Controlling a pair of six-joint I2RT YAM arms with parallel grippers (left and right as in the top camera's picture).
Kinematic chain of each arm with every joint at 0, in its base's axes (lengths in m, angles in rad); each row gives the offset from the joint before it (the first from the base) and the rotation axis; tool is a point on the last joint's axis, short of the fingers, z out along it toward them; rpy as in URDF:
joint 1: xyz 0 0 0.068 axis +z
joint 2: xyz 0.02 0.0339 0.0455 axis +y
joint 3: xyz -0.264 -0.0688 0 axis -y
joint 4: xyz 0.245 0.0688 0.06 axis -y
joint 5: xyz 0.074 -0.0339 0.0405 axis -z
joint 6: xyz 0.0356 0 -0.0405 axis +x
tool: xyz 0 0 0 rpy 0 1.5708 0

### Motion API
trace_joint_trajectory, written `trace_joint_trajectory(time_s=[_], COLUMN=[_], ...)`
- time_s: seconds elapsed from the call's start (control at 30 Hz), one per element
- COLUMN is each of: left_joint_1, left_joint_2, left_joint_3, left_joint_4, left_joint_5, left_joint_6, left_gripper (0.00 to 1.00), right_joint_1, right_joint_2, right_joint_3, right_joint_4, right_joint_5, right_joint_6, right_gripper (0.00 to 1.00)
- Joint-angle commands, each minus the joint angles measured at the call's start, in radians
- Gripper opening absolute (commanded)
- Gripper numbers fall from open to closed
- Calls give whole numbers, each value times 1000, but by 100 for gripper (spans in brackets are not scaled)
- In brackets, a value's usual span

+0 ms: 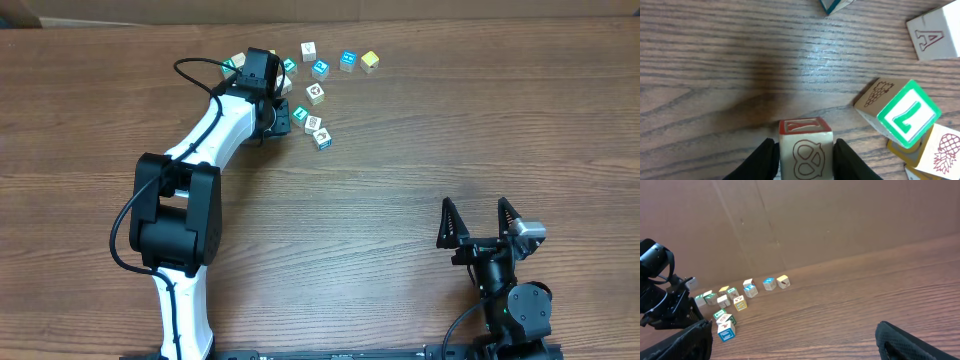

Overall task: Form a horizontal line
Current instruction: 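Close the left gripper around the pretzel-picture block with red edge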

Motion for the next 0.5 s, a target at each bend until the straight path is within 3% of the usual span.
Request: trace_joint_trajectory(time_s=[0.0, 0.47], left_joint_1=[-2, -2], left_joint_2=[7, 7], left_joint_3=[0, 0], left_joint_4=[-10, -60], left_joint_5=[7, 0], left_joint_6=[3, 126], left_gripper=[31, 33], right_joint_1=[-6, -6], right_joint_2=[-10, -10], right_joint_3=[-11, -11], right_joint_4=[4, 4], right_joint_5=[-3, -3], right_joint_6=[0, 0], right_gripper=[100, 100])
